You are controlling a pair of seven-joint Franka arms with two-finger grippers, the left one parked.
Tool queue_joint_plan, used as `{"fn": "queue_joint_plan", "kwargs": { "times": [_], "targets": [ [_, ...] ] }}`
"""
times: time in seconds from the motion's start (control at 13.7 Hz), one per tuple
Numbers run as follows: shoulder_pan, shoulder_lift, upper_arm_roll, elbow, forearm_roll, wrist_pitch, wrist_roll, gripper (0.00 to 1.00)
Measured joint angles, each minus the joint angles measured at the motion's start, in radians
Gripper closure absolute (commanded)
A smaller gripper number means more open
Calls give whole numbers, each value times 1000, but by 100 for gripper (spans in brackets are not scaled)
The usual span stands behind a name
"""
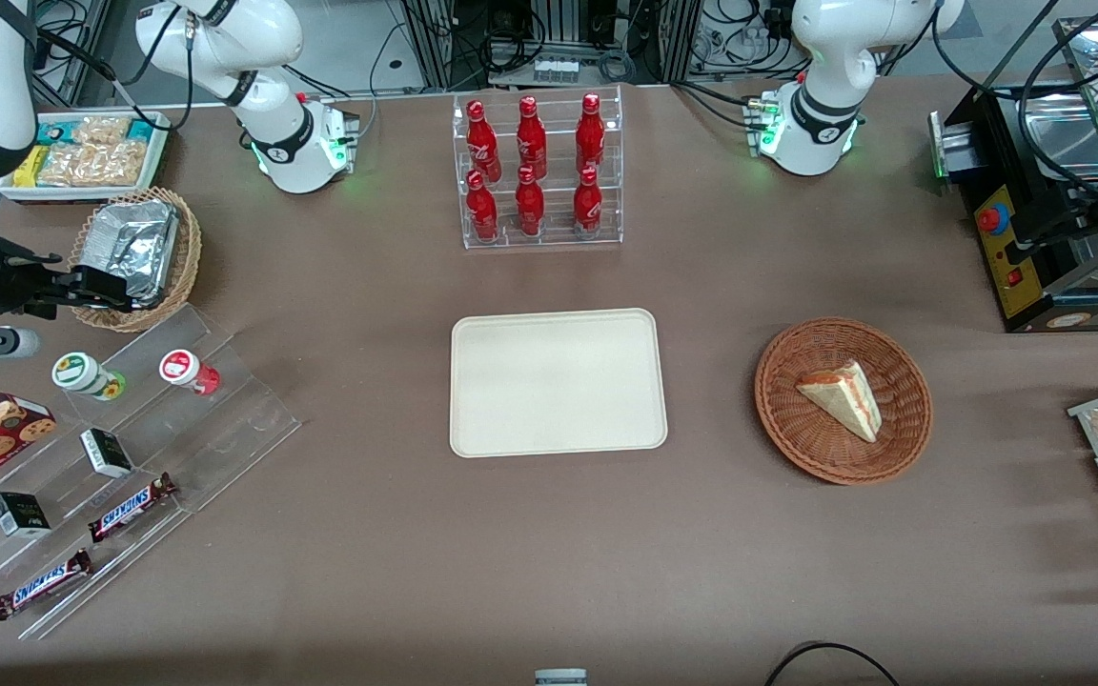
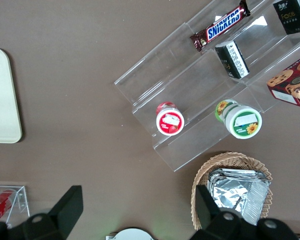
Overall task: Place green gum on tray
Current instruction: 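Move the right gripper over the green-lidded gum container on the acrylic stand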
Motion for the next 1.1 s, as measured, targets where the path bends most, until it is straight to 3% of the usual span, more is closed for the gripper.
{"fn": "queue_joint_plan", "kwargs": {
  "times": [0.59,1.1],
  "targets": [
    [-2,5,-4,-49,0,79,-43,0],
    [-111,7,-15,-203,0,318,-467,0]
  ]
}}
